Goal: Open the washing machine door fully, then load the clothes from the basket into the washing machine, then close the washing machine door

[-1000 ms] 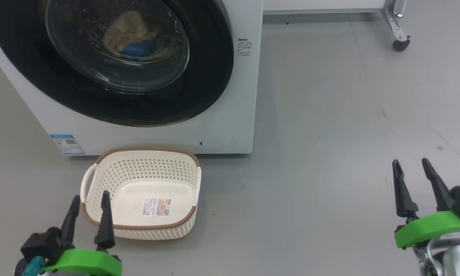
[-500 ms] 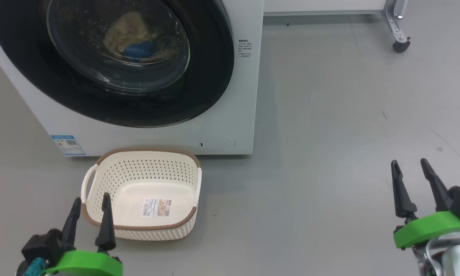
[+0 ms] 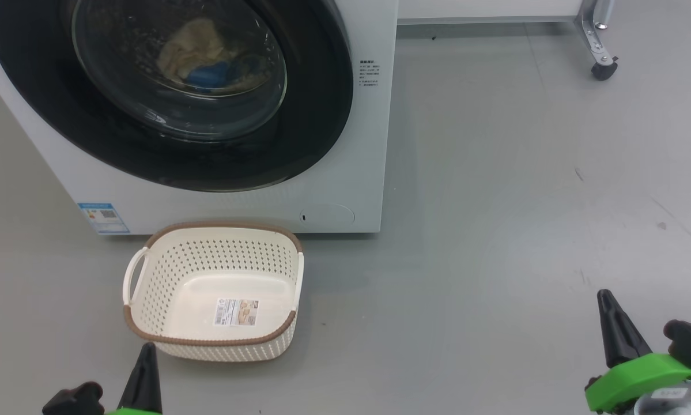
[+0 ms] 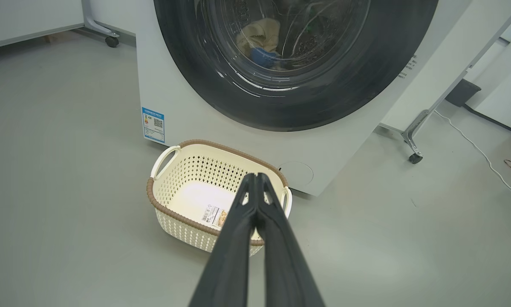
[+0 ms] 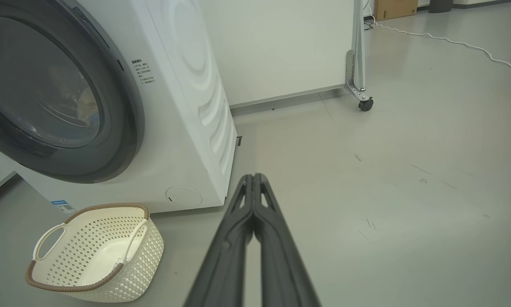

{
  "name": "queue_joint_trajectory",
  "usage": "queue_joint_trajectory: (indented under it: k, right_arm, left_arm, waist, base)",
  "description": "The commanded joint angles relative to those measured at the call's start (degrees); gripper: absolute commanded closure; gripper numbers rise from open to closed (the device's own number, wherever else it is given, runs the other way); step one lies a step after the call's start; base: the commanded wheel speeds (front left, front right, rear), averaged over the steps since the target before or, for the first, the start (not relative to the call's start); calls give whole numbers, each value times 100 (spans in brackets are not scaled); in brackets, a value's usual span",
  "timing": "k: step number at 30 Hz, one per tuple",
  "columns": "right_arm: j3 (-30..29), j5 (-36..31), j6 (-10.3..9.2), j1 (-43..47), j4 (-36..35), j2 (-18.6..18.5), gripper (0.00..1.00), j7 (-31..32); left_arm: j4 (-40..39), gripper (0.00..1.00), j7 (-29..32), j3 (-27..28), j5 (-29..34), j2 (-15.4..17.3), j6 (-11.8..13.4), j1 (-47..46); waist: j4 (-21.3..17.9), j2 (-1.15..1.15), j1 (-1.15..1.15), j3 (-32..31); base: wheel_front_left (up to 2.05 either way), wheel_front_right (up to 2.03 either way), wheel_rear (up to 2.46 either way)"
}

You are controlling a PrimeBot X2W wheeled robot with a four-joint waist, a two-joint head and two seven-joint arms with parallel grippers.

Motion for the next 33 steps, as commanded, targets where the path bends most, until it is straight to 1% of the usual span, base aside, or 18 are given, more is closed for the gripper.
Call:
queue_joint_trajectory:
  k: [1,30,31,32,33]
  right_arm:
    - [6,166,-2,-288,-210,-43,100,29]
    - [127,2203,-6,-360,-362,-59,100,503]
    - [127,2203,-6,-360,-362,-59,100,503]
    - [134,2343,-7,-366,-371,-60,100,538]
    - [134,2343,-7,-366,-371,-60,100,538]
  left_arm:
    - [-214,100,27,80,-128,43,0,-256]
    - [-392,100,498,249,-1866,17,1,-336]
    - [-392,100,498,249,-1866,17,1,-336]
    - [-404,100,531,262,-1985,15,1,-342]
    - [-404,100,531,262,-1985,15,1,-342]
  waist:
    - [2,0,0,0]
    - [54,0,0,4]
    - [54,0,0,4]
    - [57,0,0,4]
    - [57,0,0,4]
  base:
    - [0,0,0]
    - [0,0,0]
    - [0,0,0]
    - [0,0,0]
    - [0,0,0]
